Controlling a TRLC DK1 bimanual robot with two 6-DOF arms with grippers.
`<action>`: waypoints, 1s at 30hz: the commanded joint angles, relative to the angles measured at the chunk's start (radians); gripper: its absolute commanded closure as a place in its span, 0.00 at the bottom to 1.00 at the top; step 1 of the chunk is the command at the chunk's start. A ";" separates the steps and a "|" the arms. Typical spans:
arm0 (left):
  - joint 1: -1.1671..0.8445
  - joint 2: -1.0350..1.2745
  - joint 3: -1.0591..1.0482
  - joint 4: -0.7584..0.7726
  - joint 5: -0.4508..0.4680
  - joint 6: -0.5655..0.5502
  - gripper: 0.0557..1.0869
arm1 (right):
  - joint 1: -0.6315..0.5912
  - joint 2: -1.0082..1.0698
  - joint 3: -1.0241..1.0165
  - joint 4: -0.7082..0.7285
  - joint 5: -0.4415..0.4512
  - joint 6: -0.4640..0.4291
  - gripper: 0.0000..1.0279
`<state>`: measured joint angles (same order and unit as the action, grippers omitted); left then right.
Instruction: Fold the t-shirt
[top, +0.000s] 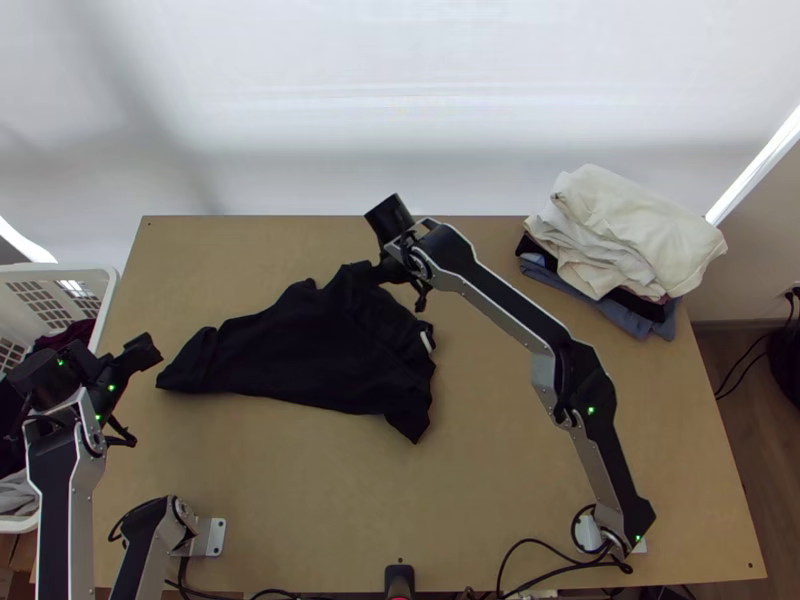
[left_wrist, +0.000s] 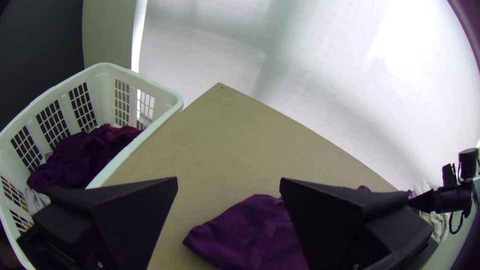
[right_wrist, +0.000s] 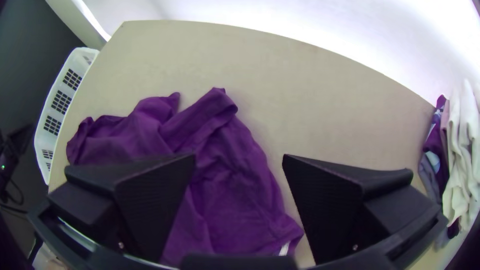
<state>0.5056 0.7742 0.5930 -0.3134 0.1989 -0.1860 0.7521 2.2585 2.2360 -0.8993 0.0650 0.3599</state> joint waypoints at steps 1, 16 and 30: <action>-0.004 0.007 0.013 -0.003 0.008 -0.001 0.04 | 0.003 -0.005 -0.024 -0.023 0.010 -0.016 0.67; -0.001 0.000 0.010 -0.013 0.008 -0.001 0.04 | 0.023 0.153 0.050 -0.110 -0.037 -0.041 0.39; 0.001 -0.001 0.008 -0.012 0.008 -0.001 0.04 | 0.026 0.219 0.093 -0.036 -0.037 -0.039 0.44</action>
<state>0.5056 0.7742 0.5930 -0.3210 0.1989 -0.1860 0.7704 2.4294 2.3058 -0.9455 0.0334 0.3309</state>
